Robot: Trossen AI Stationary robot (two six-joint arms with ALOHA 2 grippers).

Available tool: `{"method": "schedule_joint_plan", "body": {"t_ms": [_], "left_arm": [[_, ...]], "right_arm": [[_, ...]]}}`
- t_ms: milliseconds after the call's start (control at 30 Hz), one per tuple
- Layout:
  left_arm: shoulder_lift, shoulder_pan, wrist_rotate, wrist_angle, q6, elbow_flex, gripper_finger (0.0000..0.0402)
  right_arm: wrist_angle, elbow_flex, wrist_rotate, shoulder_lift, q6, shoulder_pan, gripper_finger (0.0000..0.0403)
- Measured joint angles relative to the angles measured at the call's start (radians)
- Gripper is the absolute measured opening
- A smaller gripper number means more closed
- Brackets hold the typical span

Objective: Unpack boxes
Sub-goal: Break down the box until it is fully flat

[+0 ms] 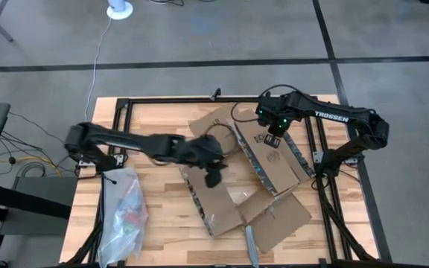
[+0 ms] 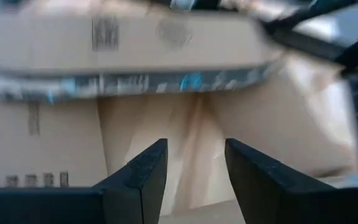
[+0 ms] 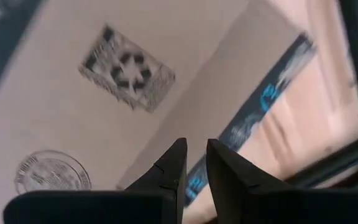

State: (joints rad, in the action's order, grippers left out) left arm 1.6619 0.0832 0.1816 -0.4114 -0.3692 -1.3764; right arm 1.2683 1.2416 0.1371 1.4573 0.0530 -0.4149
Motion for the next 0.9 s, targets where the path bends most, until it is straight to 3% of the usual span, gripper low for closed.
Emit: {"method": "schedule_joint_plan", "body": {"t_ms": [133,300,467,600,800,900], "left_arm": [[0.116,-0.02,-0.03,-0.039,-0.046,-0.002,0.0148],[0.128,-0.018,-0.046,-0.178,-0.046,-0.004,0.0148],[0.1,-0.041,-0.023,-0.368,0.003,-0.002,0.0148],[0.098,-0.099,-0.019,-0.469,0.033,0.007,0.0148],[0.09,-0.162,-0.027,-0.487,0.014,-0.003,0.0148],[0.089,-0.156,-0.131,-0.446,-0.029,-0.045,0.0148]], "right_arm": [[0.04,-0.073,0.0,0.0,0.002,0.003,0.0048],[0.044,-0.159,-0.022,0.001,0.003,0.036,0.0048],[-0.009,-0.179,-0.178,0.001,0.024,0.121,0.0048],[-0.075,-0.179,-0.244,0.001,0.077,0.219,0.0048],[-0.192,-0.179,-0.339,0.001,0.14,0.38,0.0048],[-0.202,-0.178,-0.32,0.001,0.141,0.439,0.0048]]}}
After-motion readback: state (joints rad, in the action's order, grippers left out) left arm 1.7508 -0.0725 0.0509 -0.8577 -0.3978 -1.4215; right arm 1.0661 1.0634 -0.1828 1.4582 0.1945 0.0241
